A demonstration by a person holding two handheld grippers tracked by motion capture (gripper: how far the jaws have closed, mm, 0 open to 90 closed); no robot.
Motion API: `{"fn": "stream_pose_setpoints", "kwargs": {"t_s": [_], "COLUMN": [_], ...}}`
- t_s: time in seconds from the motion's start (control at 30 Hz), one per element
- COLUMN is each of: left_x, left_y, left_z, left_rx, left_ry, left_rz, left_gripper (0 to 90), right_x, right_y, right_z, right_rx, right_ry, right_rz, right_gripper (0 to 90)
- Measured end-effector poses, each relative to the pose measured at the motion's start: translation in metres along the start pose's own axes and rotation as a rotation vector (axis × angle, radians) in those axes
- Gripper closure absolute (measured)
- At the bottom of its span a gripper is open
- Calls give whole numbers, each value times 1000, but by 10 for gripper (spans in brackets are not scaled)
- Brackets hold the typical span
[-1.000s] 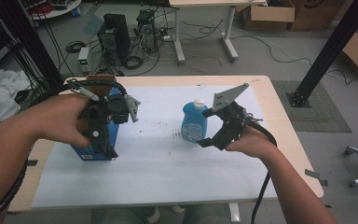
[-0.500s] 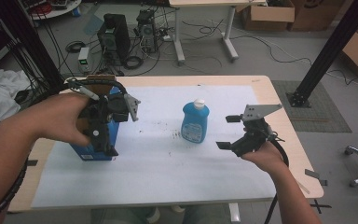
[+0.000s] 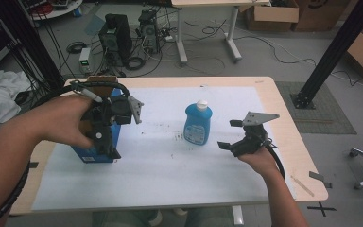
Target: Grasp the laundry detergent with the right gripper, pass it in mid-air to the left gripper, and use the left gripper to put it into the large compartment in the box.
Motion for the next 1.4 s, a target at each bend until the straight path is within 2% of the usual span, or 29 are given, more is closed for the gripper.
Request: {"fn": "stream_pose_setpoints", "kwargs": {"t_s": [0.1, 0.4, 0.9, 1.17, 1.4], "left_x": [1, 5, 3, 3, 3], "left_y": [0, 4, 4, 4, 2], "left_z": [-1, -3, -4, -4, -7], "left_rx": [1, 3, 2, 13, 12], "left_ry": [1, -2, 2, -2, 5], "left_rz": [-1, 4, 2, 1, -3], "left_gripper": [1, 1, 1, 1, 1], "right_x": [-4, -8, -10, -9, -9], "right_y": [9, 43, 83, 99, 106], "right_z": [4, 12, 10, 8, 11], "right_rx": [-25, -51, -37, -33, -33], "right_ry": [-3, 7, -1, -2, -5], "right_rz": [14, -5, -32, -52, -63], "right_gripper": [0, 0, 0, 0, 37]}}
Point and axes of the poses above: each handheld gripper's, and its own axes: y roughly forward along the jaws, z roughly out of its underside, x roughly to its left, the point moved 6 cm from there along y, roughly forward along the jaws, and after that the axes turned 6 degrees about -x, right-handed, at the moved point
